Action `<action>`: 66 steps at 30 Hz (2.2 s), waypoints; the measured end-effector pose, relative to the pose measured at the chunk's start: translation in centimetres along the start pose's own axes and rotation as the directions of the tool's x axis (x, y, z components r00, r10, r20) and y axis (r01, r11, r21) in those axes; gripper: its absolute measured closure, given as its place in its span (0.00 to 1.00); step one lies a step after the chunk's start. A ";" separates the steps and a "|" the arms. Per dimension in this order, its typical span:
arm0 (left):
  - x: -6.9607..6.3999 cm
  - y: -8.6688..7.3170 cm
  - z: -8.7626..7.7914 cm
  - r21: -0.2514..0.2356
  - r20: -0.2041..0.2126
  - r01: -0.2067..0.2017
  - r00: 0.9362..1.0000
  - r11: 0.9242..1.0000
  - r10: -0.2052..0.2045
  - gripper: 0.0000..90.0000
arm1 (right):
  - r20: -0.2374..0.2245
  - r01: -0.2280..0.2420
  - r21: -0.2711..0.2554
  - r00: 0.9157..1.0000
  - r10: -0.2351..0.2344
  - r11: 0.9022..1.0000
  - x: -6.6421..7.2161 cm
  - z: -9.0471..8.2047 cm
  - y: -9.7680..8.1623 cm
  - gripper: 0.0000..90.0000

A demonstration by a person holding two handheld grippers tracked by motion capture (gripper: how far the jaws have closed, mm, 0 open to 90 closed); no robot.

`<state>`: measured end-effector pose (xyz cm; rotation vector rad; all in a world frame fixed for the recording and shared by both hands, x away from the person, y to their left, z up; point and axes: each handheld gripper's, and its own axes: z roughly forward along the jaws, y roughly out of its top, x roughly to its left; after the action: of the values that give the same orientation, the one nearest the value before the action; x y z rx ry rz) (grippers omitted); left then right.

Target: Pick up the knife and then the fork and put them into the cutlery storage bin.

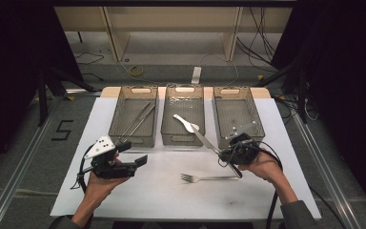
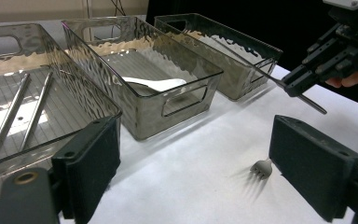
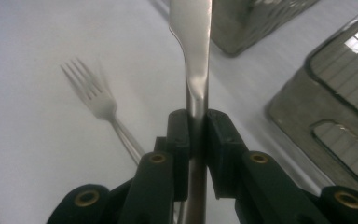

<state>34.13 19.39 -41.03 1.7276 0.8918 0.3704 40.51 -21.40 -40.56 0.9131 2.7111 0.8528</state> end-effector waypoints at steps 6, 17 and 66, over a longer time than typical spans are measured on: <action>0.0 0.0 0.0 0.000 0.003 -0.001 1.000 1.000 0.001 0.17 | 0.019 -0.013 -0.012 1.000 0.013 1.000 -0.8 -0.5 0.3 0.90; 0.0 0.1 0.0 -0.016 -0.002 0.005 1.000 1.000 -0.006 0.17 | 0.063 -0.043 -0.080 0.997 0.049 0.996 -2.6 -1.6 1.5 0.90; 0.2 0.2 0.1 -0.039 -0.007 0.029 1.000 0.999 -0.029 0.17 | 0.191 -0.275 -0.114 0.937 0.292 0.955 -12.1 -1.1 6.9 0.90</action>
<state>34.39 19.48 -40.92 1.6767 0.9083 0.3730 53.38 -24.68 -36.19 1.3167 2.3829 0.8618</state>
